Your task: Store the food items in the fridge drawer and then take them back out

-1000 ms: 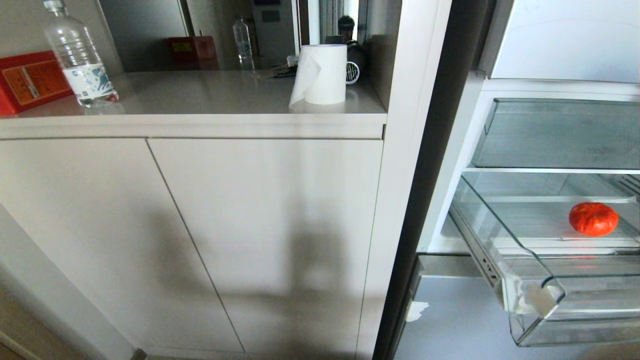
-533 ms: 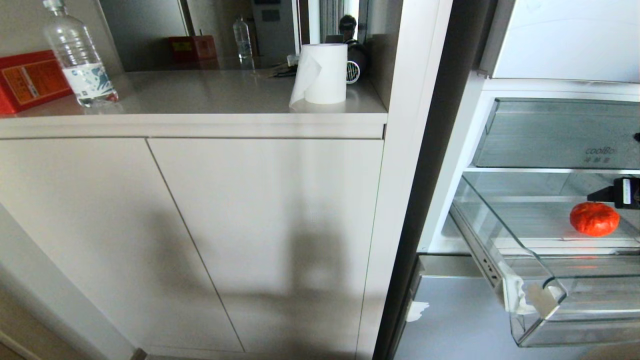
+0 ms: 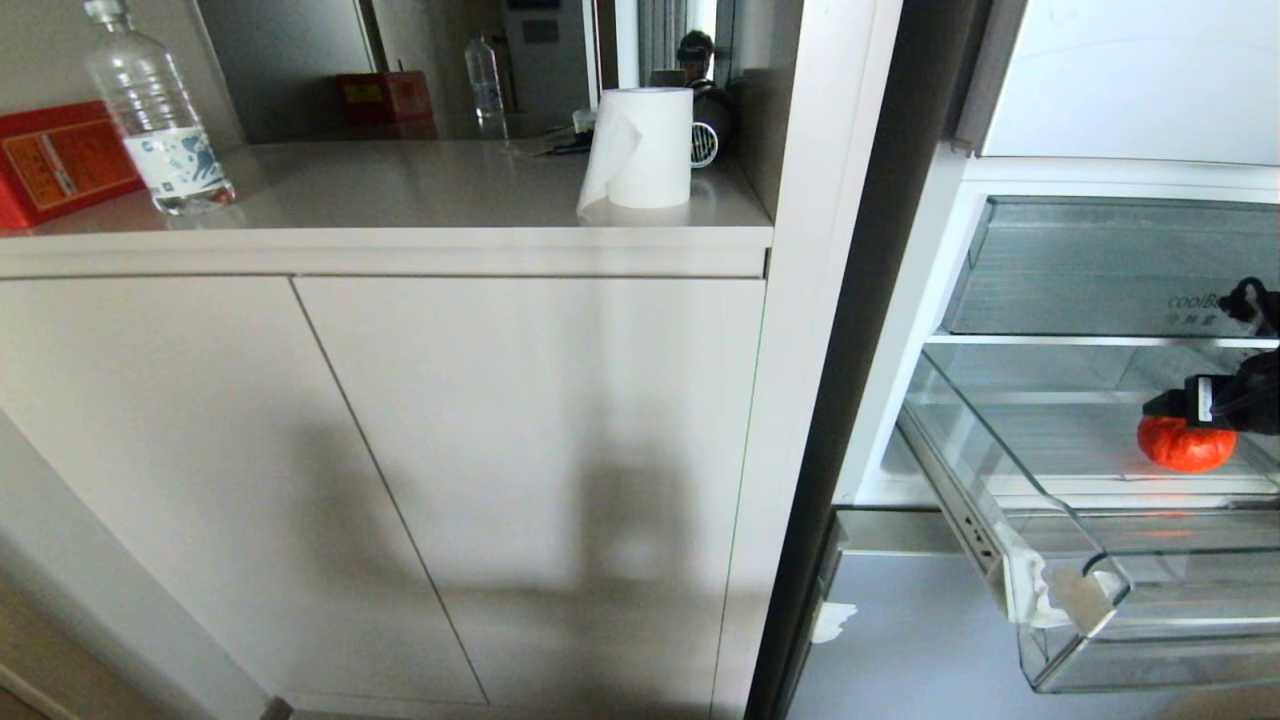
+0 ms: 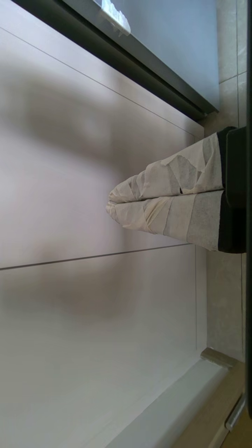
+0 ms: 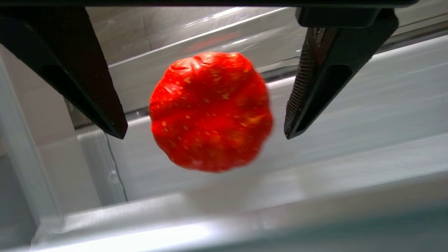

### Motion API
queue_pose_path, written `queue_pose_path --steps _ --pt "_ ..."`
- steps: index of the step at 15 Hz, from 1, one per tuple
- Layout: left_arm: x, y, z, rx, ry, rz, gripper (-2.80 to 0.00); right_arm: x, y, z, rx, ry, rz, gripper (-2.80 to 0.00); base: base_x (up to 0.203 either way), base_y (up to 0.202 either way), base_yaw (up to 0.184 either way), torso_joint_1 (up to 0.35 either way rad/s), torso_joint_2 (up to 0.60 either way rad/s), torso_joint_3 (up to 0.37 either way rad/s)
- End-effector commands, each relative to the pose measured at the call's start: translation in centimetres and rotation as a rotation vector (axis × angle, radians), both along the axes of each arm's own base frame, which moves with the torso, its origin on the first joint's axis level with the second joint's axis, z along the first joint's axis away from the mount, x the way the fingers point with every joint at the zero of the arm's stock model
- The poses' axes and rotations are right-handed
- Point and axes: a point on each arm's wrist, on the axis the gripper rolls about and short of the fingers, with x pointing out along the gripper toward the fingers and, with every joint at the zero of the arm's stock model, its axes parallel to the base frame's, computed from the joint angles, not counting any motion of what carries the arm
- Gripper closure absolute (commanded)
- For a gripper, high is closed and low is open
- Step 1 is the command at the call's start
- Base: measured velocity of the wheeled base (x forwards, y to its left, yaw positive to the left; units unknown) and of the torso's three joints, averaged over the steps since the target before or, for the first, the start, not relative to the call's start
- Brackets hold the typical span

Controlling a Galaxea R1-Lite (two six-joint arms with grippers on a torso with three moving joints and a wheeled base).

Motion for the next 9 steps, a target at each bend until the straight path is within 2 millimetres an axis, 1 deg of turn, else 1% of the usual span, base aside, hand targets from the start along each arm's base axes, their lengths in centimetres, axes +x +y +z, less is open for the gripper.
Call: queue_pose_path --steps 1,3,7,8,9 --pt "0.0 0.0 0.0 0.000 0.000 0.000 0.00 0.7 -0.3 -1.2 0.006 0.025 -0.004 -2.80 0.000 0.000 0.000 0.000 0.00 0.000" --pt "0.0 0.0 0.0 0.000 0.000 0.000 0.00 1.0 -0.4 -2.0 0.012 0.042 -0.005 -2.80 0.000 0.000 0.000 0.000 0.00 0.000" --pt "0.0 0.0 0.0 0.000 0.000 0.000 0.00 1.3 -0.6 -2.9 0.022 0.061 -0.005 -2.80 0.000 0.000 0.000 0.000 0.00 0.000" --pt "0.0 0.0 0.0 0.000 0.000 0.000 0.00 1.4 -0.6 -3.0 0.025 0.065 -0.006 0.00 0.000 0.000 0.000 0.000 0.00 0.000" --pt "0.0 0.0 0.0 0.000 0.000 0.000 0.00 1.4 -0.6 -3.0 0.025 0.063 -0.007 0.00 0.000 0.000 0.000 0.000 0.00 0.000"
